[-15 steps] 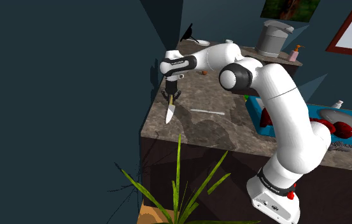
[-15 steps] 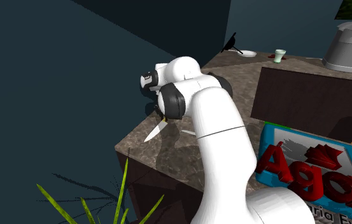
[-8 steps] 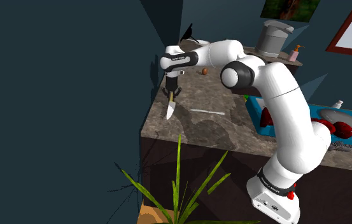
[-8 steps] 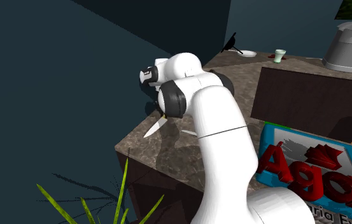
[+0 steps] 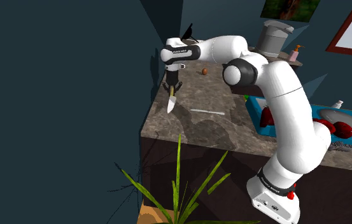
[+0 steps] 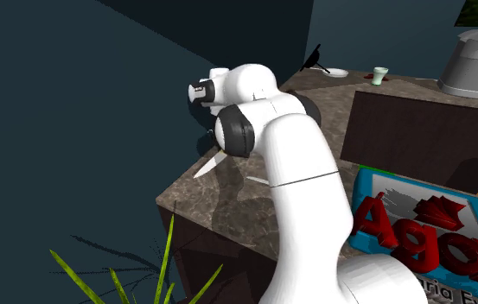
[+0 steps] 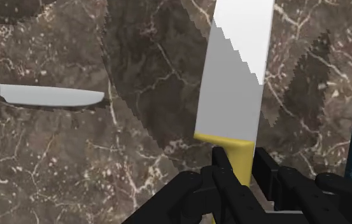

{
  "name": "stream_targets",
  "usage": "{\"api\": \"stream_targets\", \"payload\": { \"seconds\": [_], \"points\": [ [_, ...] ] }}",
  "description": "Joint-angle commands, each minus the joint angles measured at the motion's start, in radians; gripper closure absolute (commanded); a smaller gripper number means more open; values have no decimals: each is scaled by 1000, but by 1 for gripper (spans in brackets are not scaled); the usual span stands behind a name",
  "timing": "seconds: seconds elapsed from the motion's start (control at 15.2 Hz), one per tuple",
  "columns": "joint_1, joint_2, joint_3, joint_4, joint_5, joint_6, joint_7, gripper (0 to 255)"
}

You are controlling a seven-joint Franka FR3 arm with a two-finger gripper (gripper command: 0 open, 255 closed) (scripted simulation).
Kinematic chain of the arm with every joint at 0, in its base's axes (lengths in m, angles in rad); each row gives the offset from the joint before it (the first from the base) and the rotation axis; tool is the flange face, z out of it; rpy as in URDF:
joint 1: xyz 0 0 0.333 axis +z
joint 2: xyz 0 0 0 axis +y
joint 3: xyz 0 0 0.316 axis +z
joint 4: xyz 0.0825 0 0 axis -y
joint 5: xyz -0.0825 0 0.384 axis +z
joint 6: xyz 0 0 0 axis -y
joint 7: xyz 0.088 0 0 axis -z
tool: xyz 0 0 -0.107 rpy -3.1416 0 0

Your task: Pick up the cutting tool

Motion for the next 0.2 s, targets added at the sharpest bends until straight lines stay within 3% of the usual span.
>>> {"api": "stream_targets", "payload": {
  "seconds": [0.0,0.13],
  "points": [
    [-1,-6,0,18,-1,-25,1,255],
    [-1,-7,0,19,-1,-27,1,255]
  ]
}}
